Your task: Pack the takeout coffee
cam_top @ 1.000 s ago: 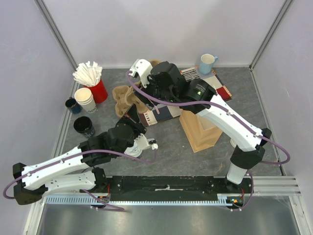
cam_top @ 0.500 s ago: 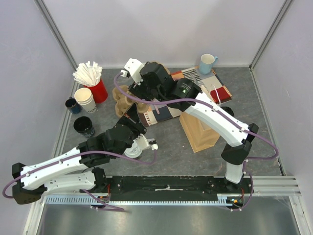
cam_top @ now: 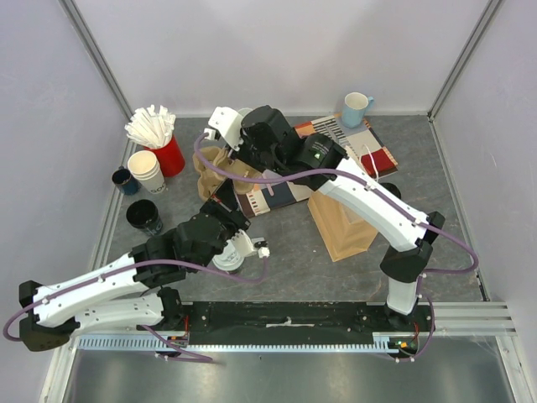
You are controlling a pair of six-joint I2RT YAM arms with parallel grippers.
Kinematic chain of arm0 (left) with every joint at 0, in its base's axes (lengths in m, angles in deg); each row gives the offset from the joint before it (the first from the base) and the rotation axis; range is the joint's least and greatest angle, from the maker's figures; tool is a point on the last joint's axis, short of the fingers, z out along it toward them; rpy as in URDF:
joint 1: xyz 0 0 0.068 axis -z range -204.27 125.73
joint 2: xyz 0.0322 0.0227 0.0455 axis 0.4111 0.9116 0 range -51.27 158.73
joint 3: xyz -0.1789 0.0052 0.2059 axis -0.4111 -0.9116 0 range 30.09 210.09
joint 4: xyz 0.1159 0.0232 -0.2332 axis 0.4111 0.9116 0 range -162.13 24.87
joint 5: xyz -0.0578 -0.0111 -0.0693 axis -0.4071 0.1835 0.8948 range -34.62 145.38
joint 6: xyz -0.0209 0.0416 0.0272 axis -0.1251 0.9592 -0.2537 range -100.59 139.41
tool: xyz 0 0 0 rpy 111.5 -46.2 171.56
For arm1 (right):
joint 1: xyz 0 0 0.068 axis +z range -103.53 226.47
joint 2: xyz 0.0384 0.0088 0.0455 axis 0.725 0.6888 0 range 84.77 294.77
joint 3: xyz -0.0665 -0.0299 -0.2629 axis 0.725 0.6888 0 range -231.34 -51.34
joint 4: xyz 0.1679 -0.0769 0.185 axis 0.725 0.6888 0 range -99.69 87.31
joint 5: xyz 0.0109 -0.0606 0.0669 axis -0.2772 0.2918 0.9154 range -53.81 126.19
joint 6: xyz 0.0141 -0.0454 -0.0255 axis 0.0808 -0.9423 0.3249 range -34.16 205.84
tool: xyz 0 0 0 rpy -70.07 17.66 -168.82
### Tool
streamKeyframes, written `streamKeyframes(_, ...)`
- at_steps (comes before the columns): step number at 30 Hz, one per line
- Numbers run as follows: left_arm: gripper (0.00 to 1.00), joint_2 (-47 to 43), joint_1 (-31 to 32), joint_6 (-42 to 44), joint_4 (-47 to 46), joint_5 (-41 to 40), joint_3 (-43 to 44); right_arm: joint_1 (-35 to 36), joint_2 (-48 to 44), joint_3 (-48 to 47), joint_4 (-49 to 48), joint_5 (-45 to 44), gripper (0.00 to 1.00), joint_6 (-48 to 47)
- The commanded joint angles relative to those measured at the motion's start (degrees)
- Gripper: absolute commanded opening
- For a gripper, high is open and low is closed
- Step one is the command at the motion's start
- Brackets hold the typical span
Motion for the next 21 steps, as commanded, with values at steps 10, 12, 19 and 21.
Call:
streamKeyframes(10, 0.99, -4.2, 0.7, -0.2, -12.5, 5.7, 0.0, -2.1, -9.2, 2.9, 0.1, -2.7, 0.01, -7.3)
streamKeyframes(12, 1.0, -4.2, 0.8, -4.3, -11.8, 7.0, 1.9, -3.8, -11.6, 3.9, -1.0, -3.2, 0.0, -7.7)
streamKeyframes(19, 0.96, -0.2, 1.2, -37.8, 18.6, 18.6, 23.6, -12.9, -25.3, 11.2, -9.1, -3.6, 0.0, -10.3)
streamKeyframes(21, 0.93, 2.8, 1.2, -48.1, 23.8, 26.1, 27.6, -17.7, -28.9, 14.3, -12.5, 0.5, 0.0, -11.5)
